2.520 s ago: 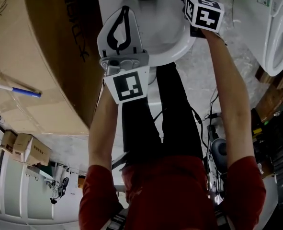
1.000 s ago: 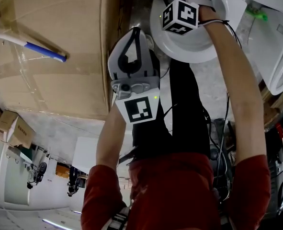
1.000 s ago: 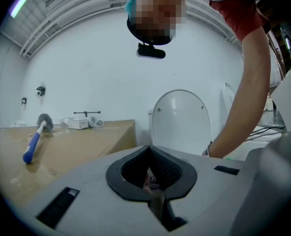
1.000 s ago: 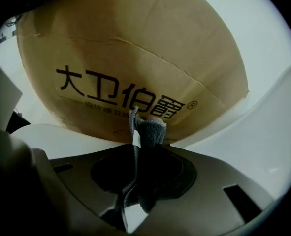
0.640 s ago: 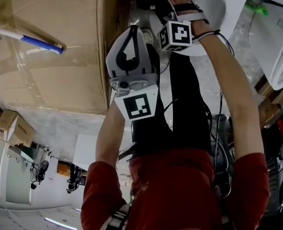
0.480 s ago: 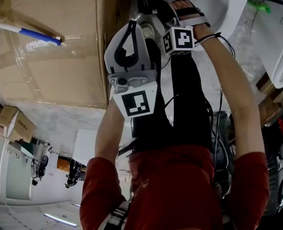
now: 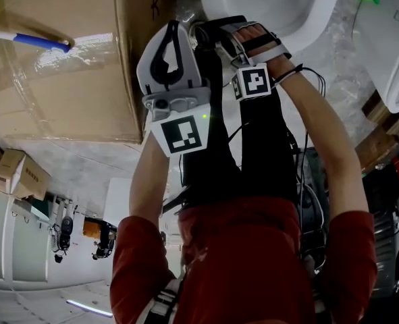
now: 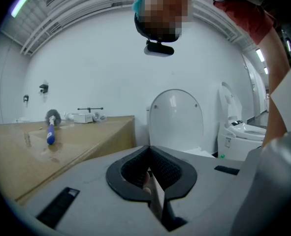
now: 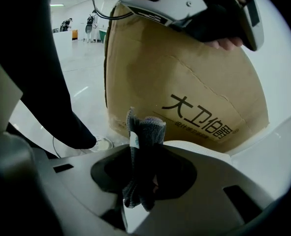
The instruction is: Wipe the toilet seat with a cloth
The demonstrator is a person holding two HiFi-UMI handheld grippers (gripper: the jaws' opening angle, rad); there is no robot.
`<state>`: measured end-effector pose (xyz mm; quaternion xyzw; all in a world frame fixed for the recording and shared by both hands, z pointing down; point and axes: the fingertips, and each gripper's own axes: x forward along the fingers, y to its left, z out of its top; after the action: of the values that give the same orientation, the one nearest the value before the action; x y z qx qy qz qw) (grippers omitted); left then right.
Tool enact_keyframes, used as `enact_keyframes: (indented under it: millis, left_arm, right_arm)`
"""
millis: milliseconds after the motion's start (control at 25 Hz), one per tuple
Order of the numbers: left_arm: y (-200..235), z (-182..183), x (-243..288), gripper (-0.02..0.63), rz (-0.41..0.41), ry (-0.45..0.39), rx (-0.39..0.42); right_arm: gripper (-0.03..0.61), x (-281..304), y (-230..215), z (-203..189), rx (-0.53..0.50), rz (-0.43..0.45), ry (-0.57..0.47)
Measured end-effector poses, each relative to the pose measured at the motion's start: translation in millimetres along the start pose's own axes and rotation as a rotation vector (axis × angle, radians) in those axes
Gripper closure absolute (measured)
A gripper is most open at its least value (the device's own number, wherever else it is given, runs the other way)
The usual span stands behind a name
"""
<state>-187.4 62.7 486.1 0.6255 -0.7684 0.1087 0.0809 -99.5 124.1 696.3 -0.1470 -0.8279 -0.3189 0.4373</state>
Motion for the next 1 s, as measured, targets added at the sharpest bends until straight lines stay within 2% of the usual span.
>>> enact_keyframes:
  millis: [160, 360, 520, 720, 1000]
  left_arm:
    - [-7.8, -10.1, 2.2, 0.601, -0.017, 0.008, -0.038]
    - [-25.3, -16.3, 5.7, 0.601, -0.036, 0.027, -0.031]
    - [-47.9, -21.4, 10.7, 0.601, -0.092, 0.045, -0.012]
    - [-81.1, -23.6, 18.1, 0.600, -0.165, 0.049, -0.032]
    - [-126.1, -20.4, 27.7, 0.601, -0.266, 0.061, -0.002]
  right_arm:
    - [0.485, -15.2, 28.7, -9.2, 0.016, 0.021, 0.017]
    - [0.485, -32.7, 50.8, -24.5, 0.023, 0.038, 0.026]
    - [0.485, -46.9, 65.5, -38.9, 0.058, 0.033, 0.043]
    - [0.485, -67.2, 82.4, -65.0, 0.118, 0.021, 0.070]
    - [0.485, -92.1, 94.3, -102.6, 0.217, -0.003, 0.116]
